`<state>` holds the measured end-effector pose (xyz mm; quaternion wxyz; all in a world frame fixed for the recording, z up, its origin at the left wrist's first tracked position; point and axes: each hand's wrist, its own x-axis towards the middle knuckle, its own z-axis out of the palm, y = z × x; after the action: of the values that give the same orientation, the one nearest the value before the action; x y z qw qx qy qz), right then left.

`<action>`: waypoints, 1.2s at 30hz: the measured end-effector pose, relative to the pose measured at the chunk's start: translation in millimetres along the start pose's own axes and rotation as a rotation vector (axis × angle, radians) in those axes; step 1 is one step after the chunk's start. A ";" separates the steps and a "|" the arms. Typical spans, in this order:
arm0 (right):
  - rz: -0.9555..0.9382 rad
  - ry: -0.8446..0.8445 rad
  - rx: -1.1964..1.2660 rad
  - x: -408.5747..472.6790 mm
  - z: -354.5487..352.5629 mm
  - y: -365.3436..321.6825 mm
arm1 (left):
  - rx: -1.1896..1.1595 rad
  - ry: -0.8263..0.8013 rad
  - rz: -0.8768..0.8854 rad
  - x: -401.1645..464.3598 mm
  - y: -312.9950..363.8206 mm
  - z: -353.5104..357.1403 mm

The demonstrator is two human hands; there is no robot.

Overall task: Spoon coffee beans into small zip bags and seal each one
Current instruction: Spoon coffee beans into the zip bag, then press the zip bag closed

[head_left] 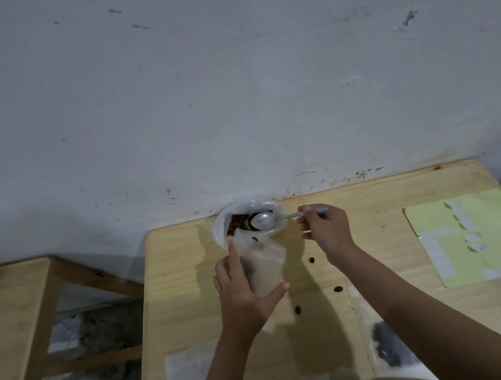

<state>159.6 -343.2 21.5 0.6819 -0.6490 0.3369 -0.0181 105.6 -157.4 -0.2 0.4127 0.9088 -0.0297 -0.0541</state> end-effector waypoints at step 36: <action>-0.425 -0.165 0.042 -137.3 -115.2 2.4 | -0.711 0.083 -0.021 -76.5 106.0 3.0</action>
<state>-3.0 -379.9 87.2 0.7014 -0.6903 0.1352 -0.1153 28.3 -221.9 83.4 0.7034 0.7101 0.0173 -0.0283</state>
